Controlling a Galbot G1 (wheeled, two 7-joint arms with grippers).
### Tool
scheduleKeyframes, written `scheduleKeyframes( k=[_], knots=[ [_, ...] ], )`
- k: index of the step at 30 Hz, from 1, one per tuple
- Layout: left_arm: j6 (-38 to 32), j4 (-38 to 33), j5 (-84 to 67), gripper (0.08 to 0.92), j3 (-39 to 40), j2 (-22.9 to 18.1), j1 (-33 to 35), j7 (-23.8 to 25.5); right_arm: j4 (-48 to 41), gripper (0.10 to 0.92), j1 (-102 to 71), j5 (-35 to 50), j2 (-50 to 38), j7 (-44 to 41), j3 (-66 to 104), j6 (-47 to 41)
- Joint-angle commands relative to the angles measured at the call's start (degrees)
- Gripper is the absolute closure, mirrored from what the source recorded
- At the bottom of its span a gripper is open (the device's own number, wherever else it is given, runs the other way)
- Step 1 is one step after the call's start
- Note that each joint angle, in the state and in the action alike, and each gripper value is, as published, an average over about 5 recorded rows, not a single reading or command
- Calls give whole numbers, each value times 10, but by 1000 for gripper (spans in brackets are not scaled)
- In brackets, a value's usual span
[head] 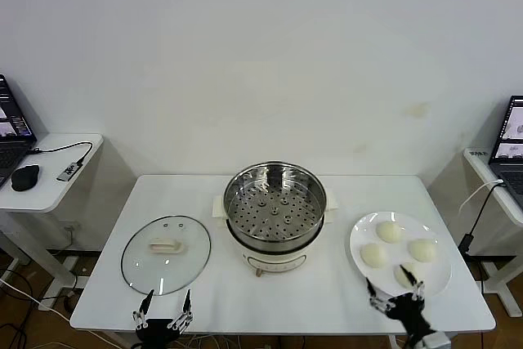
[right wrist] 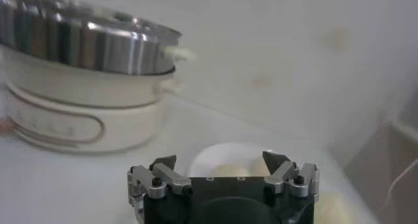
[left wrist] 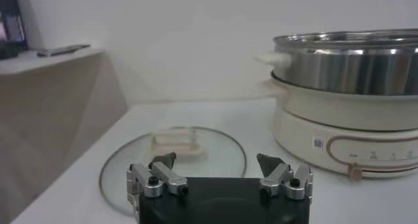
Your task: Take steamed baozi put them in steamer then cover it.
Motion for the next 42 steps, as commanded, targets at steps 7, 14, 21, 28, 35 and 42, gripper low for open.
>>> scheduleKeyframes(
  k=[7, 14, 21, 28, 35, 42],
  knots=[
    [0, 8, 59, 177, 1, 1, -9, 4, -102, 203, 202, -123, -297, -237, -43, -30],
    [0, 10, 65, 177, -2, -1, -9, 3, -206, 203, 420, -134, -349, -358, -261, -14],
    [-1, 13, 66, 177, -6, -1, -12, -1, -291, 203, 612, -131, -358, -426, -486, 9],
    [-2, 17, 66, 177, -10, -3, -18, -2, -388, 203, 770, -126, -305, -460, -659, 42],
    [-2, 17, 69, 177, -15, -5, -19, 0, -466, 203, 822, -135, -232, -450, -718, 42],
    [-1, 16, 79, 177, -19, -7, -22, 4, -516, 203, 833, -139, -169, -439, -739, 42]
  ],
)
